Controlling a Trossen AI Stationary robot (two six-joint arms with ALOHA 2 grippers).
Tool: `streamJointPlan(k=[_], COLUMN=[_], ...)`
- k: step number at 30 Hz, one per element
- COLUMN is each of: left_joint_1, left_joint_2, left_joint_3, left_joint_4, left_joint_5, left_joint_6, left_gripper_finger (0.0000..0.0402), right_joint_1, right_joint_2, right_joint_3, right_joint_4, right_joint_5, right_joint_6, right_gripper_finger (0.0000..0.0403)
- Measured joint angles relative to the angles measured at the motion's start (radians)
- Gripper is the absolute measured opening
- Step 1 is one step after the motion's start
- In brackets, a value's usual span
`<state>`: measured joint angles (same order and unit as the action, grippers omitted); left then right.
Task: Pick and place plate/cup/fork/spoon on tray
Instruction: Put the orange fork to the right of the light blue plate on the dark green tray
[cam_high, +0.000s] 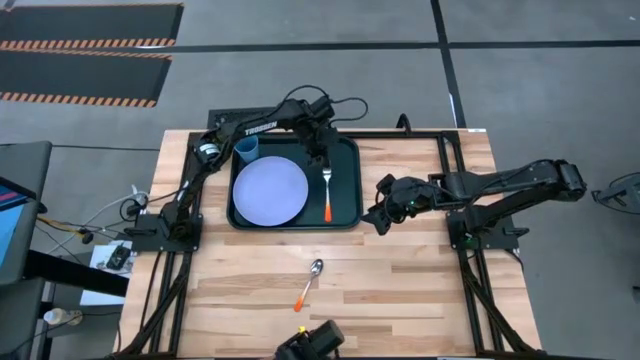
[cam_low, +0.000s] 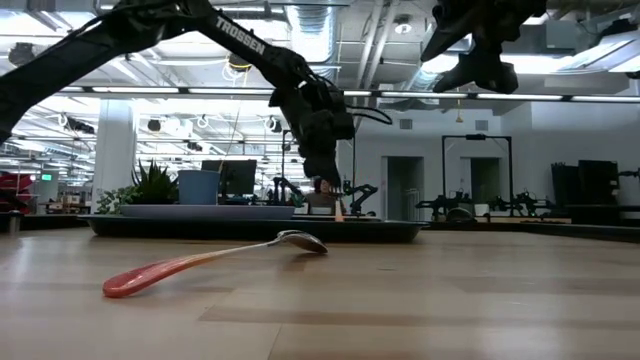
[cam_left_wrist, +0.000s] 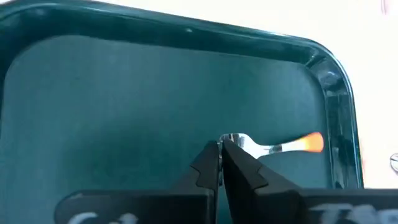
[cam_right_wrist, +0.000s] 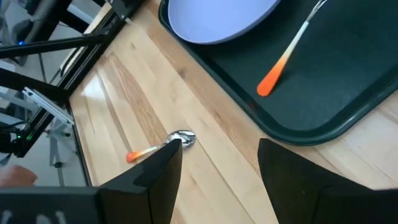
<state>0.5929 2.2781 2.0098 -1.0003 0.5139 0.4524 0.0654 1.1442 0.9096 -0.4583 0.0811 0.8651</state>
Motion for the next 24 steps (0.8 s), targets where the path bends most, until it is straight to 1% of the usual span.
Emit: streamJointPlan(k=[7,13,17,21,24], left_joint_1=[0.024,0.023,0.023,0.024,0.023], left_joint_2=[0.033,0.079,0.082,0.082,0.082], left_joint_3=[0.003,0.006,0.004,0.005,0.002], left_joint_4=[0.039,0.013,0.020,0.026,0.019], left_joint_5=[-0.003,0.027,0.030,0.010,-0.036], left_joint_6=[0.026,0.029,0.037,0.040,0.070], left_gripper_finger=[0.0000,0.0001,0.0002,0.0015,0.0035], right_joint_1=[0.000,0.000,0.000,0.000,0.000], right_joint_2=[0.000,0.000,0.000,0.000,0.000], right_joint_3=[0.000,0.000,0.000,0.000,0.000], right_joint_4=[-0.001,0.000,0.001,0.001,-0.001], right_joint_5=[0.000,0.000,0.000,0.000,0.000], right_joint_6=[-0.010,-0.010,-0.010,-0.010,-0.013], right_gripper_finger=[0.0233,0.0233,0.0233,0.0233,0.0233])
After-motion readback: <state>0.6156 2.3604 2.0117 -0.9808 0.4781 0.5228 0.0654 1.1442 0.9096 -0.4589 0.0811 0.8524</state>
